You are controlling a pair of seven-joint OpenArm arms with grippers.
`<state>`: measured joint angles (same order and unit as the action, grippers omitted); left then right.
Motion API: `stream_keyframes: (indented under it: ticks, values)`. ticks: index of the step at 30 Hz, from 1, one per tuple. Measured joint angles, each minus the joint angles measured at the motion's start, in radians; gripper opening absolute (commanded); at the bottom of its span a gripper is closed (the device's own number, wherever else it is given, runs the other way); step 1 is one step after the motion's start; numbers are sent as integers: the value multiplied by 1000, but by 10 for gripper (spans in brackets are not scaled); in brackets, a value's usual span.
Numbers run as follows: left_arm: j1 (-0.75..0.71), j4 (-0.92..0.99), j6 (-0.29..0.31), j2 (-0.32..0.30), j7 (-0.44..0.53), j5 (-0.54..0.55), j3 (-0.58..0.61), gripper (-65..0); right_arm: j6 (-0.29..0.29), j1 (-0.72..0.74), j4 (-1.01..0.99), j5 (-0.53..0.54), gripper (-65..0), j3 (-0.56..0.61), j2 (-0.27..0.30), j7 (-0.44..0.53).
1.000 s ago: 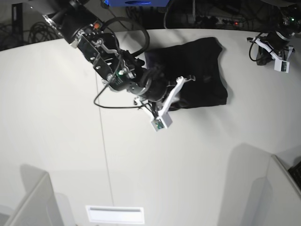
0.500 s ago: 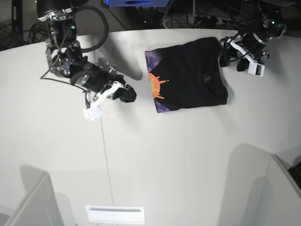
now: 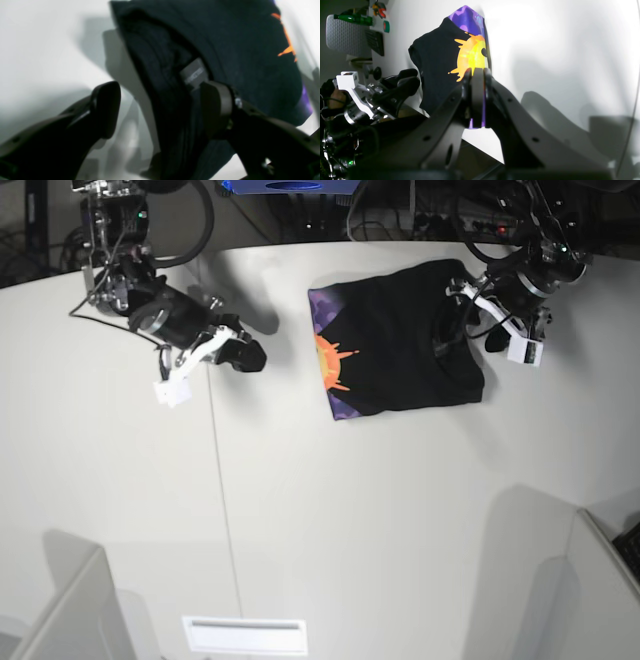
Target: Fold the T-shirt properly
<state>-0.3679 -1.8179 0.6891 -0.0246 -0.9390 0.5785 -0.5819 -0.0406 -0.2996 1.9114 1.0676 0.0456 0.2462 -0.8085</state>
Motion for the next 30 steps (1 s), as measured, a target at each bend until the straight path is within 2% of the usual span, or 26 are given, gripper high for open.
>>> stream_keyframes:
  ticks: [6,12,14,16,18,19,23,28,30]
  values:
    - [53,156,-2,0,14,2,-1,-171,0,0,0,0,-650,2,0,0]
    - [70,212,7,-1,41,29,-2,-171,0,1,0,0,-650,2,0,0]
    - [76,228,8,-7,54,30,24,-173,0,2,0,-1,-650,2,0,0]
    - [82,243,-15,-12,65,42,65,-189,0,1,0,0,-650,2,0,0]
    - [83,252,-50,-12,77,53,82,-270,0,0,0,0,-650,2,0,0]
    - [83,257,-57,-11,79,54,82,-334,0,0,0,0,-650,2,0,0]
    - [82,266,-69,-11,64,57,82,-648,0,-21,0,-1,-650,-1,0,-1]
    - [82,264,-110,-49,59,63,121,-650,0,-37,0,0,-650,-5,6,5]
    - [82,264,-128,-59,58,64,138,-650,0,-38,0,3,-650,-2,24,3]
